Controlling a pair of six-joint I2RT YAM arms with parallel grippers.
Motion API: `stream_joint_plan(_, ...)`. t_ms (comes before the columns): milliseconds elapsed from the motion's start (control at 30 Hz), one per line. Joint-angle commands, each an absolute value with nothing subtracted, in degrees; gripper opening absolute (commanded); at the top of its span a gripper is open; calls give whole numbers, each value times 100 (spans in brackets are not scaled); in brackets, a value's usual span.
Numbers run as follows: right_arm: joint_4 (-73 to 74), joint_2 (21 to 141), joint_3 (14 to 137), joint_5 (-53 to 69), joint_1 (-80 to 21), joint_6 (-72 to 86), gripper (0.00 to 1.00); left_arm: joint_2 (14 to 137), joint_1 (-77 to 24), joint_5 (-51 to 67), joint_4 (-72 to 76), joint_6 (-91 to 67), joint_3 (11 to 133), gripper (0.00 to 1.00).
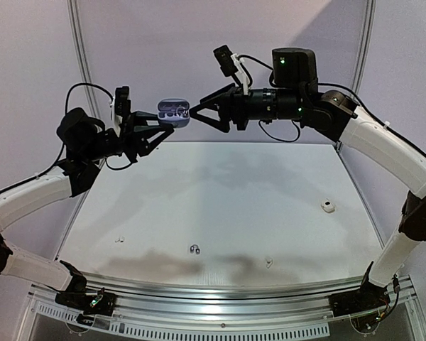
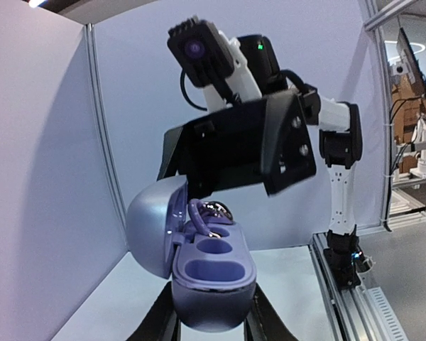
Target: Insert the wireless bluetooth earbuds into the charging case
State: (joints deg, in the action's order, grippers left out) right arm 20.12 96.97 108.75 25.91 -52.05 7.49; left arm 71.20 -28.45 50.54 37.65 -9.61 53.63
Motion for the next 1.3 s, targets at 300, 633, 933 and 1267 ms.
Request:
stream_joint_plan(300, 1379, 9917, 10991, 3498, -5221, 595, 78, 7049, -2799, 5387, 4703, -2344, 5405, 0)
stream_joint_plan(633, 1199, 10108, 11116, 3438, -5308, 369, 66, 7097, -2852, 5447, 4824, -2412, 5462, 0)
stream_joint_plan(933, 1460, 10384, 11380, 3573, -5351, 228, 56, 7154, -2874, 5418, 4902, -2391, 5519, 0)
stream_joint_plan(1267, 1453, 10458, 11450, 3705, -5363, 233, 31, 7187, -2879, 5406, 4905, -2406, 5520, 0)
